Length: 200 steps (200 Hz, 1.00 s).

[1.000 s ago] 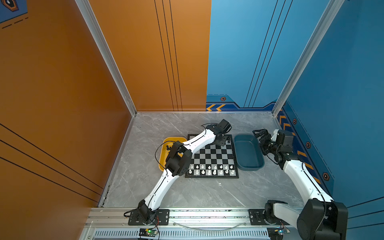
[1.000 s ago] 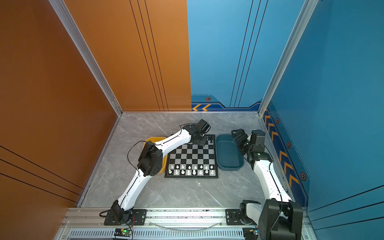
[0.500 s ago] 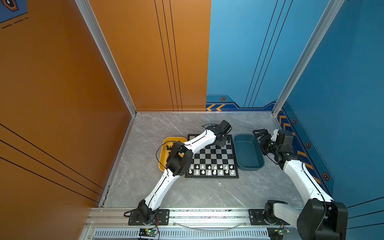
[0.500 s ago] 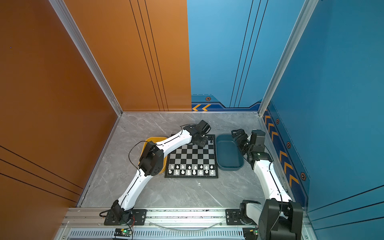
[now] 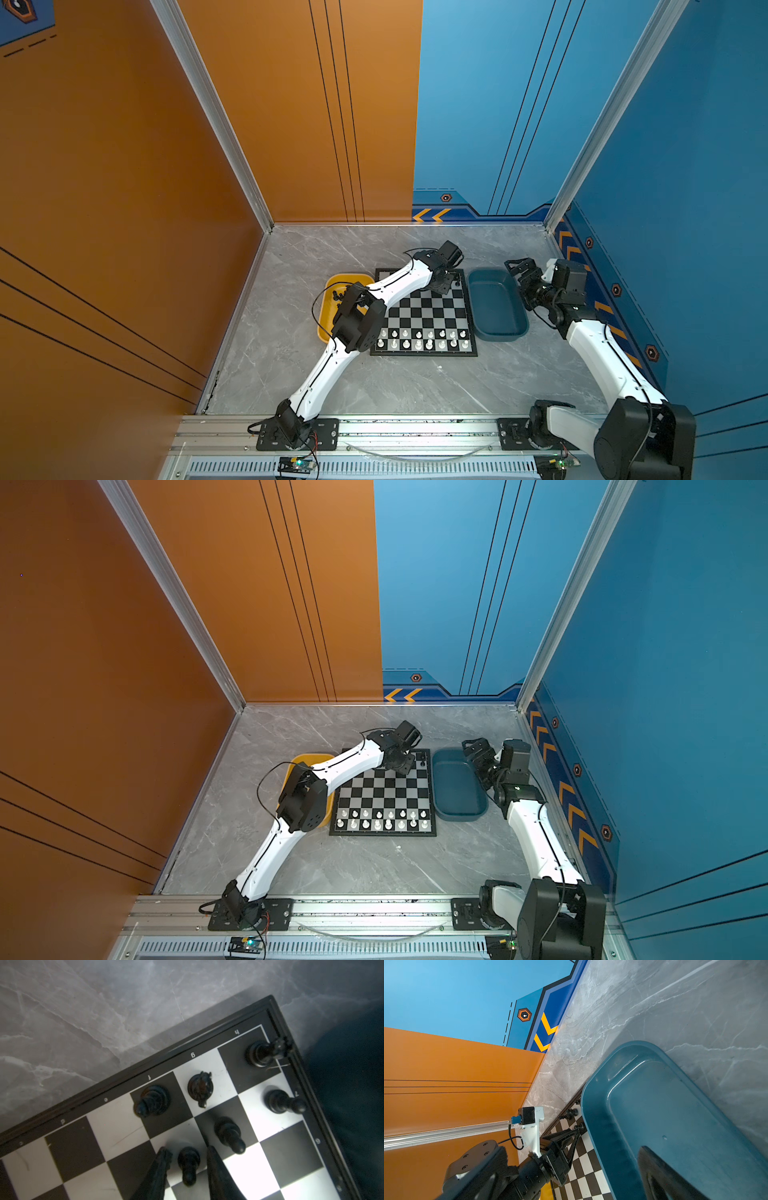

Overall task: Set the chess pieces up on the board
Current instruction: 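Lower the black pawn onto a square beside the other black pieces, then open the left gripper to release the black pawn on the board, then move the empty left gripper back over the yellow tray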

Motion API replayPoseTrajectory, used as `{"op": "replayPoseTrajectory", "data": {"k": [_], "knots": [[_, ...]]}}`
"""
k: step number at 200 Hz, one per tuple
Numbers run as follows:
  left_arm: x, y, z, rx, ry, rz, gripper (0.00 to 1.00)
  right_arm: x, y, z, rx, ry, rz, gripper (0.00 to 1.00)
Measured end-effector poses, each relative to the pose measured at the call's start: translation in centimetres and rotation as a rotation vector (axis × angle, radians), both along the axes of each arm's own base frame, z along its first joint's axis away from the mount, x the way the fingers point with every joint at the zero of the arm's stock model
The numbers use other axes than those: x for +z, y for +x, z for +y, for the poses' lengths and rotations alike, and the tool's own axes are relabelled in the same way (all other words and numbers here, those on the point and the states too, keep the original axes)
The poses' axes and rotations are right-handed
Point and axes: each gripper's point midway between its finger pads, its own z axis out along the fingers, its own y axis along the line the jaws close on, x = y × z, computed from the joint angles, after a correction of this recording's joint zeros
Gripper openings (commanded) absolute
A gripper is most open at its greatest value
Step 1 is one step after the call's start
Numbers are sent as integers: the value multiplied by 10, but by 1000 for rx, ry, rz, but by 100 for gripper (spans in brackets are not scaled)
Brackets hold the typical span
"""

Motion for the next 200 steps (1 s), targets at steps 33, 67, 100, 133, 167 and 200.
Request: {"op": "replayPoseTrajectory", "data": {"k": [33,67,100,133,167,200], "knots": [[0,-7,8,2,17,12,35,0,0,0,1,0,0,100],[6,-21,21,2,41,29,36,0,0,0,1,0,0,100],[35,-37,31,-5,37,17,36,4,-1,0,1,-1,-10,100],[77,-54,47,-7,11,-34,34,5,-1,1,1,-2,-16,100],[124,-71,91,40,5,-109,33,6,-2,3,8,-1,-16,100],[141,-73,164,183,6,-146,33,6,-2,7,19,-1,-16,100]]}}
